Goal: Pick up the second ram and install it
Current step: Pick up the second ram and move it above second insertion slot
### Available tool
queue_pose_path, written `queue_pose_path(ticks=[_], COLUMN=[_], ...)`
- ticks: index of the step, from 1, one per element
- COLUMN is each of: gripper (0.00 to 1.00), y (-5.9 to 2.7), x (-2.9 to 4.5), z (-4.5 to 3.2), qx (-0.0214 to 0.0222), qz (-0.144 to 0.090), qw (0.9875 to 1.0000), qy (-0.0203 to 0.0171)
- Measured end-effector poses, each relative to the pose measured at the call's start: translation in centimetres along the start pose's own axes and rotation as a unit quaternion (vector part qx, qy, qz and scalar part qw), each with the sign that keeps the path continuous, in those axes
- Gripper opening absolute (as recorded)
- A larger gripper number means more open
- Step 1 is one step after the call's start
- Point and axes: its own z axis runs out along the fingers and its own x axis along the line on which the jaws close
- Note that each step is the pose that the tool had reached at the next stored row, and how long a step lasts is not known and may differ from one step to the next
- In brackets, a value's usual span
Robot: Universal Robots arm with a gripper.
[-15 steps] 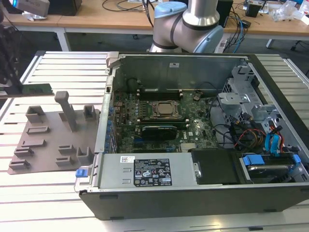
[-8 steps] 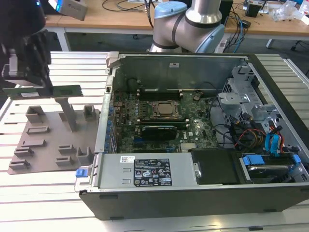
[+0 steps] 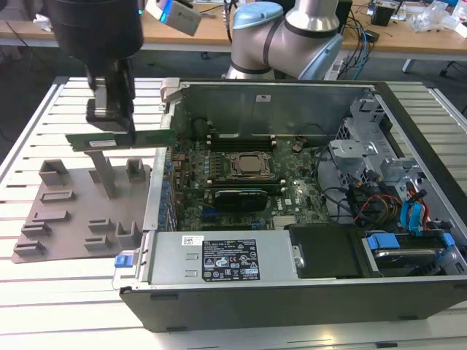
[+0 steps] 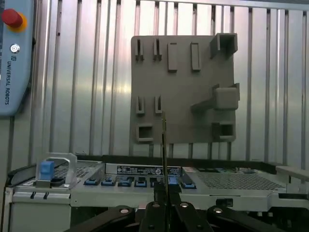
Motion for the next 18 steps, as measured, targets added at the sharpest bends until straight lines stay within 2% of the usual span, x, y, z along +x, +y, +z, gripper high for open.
queue_pose_path(ticks=[1,3,4,6,9,13,16,18], gripper=[0.14,0.14,0.14,0.14,0.14,0.14,0.14,0.14], y=[-1.06,-2.07,-3.30,-4.36,-6.94,-9.07,-11.90,-13.39], x=[-0.04,-0.08,-0.10,-0.10,-0.11,-0.15,-0.31,-0.43], z=[0.05,0.06,0.07,0.06,0.08,0.13,0.38,0.67], qx=[-0.0001,-0.0003,-0.0005,-0.0007,-0.0012,-0.0021,-0.0029,-0.0034], qz=[0.000,0.000,0.000,0.000,0.000,0.000,0.001,0.003], qw=[1.0000,1.0000,1.0000,1.0000,1.0000,1.0000,1.0000,1.0000], qy=[-0.0001,0.0000,-0.0001,-0.0001,-0.0002,-0.0001,-0.0003,-0.0006])
